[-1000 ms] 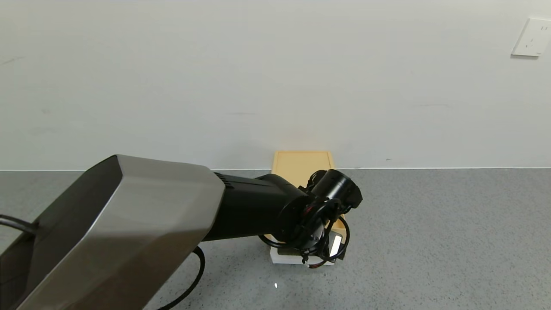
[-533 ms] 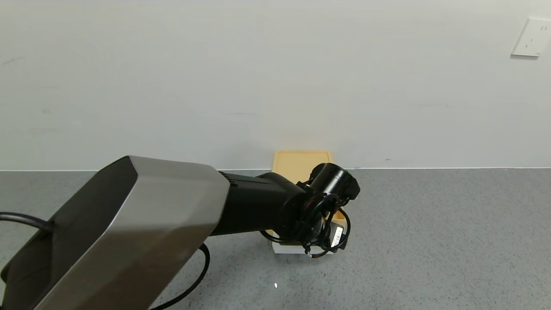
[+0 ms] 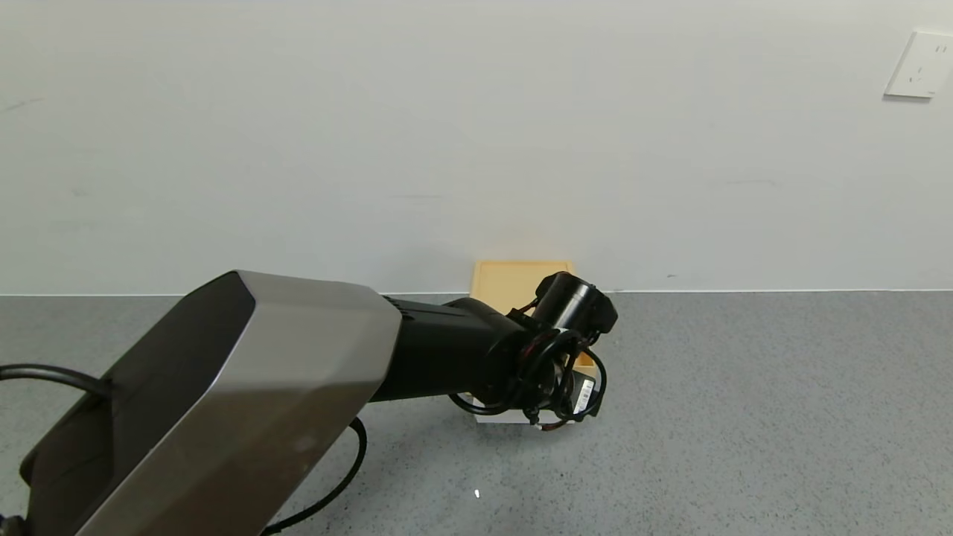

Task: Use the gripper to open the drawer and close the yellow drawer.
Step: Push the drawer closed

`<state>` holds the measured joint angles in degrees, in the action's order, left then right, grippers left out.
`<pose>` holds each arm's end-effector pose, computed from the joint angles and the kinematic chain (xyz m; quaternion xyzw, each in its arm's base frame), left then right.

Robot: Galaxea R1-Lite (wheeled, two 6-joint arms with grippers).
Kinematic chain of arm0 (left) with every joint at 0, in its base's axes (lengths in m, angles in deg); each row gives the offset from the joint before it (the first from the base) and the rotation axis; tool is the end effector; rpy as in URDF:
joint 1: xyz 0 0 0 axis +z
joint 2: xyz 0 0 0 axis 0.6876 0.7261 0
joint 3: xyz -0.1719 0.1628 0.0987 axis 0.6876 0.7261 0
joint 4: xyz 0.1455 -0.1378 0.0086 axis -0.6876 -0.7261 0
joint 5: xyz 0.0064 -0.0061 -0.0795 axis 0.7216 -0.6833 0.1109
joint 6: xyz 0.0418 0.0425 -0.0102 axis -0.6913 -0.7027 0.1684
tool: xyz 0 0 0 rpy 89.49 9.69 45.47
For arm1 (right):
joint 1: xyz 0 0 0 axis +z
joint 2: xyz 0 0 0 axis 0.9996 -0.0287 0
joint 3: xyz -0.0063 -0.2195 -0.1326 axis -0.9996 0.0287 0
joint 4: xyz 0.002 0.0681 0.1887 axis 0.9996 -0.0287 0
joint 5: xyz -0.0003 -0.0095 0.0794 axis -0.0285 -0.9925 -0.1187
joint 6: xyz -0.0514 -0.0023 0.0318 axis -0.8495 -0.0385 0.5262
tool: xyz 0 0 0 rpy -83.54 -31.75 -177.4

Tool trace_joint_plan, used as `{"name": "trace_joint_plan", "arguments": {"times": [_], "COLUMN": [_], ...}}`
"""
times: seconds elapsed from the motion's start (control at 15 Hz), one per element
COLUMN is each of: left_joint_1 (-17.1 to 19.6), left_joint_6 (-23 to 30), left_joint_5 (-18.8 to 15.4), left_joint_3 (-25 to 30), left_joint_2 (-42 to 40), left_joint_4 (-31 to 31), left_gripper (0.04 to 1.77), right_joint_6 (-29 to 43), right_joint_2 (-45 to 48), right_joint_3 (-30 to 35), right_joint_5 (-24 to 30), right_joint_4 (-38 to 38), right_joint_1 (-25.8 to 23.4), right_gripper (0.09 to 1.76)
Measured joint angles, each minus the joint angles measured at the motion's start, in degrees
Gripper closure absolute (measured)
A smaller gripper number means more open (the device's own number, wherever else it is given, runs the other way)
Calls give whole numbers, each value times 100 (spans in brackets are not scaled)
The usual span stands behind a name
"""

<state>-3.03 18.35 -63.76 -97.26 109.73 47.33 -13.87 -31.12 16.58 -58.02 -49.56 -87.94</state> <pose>0.3301 -0.3226 0.0509 0.1193 0.3755 -0.1962 0.8979 0.0693 0.0005 0.0755 0.0054 0.0039 0.0034 1.0000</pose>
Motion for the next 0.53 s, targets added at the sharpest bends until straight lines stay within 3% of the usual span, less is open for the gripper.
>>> {"name": "trace_joint_plan", "arguments": {"times": [0.53], "left_joint_1": [118], "left_joint_6": [-188], "left_joint_5": [-67], "left_joint_3": [-389], "left_joint_2": [216], "left_joint_4": [178], "left_gripper": [8], "right_joint_6": [0], "right_joint_2": [0], "right_joint_3": [0], "right_joint_5": [2], "right_joint_4": [2], "right_joint_1": [0], "right_gripper": [14]}}
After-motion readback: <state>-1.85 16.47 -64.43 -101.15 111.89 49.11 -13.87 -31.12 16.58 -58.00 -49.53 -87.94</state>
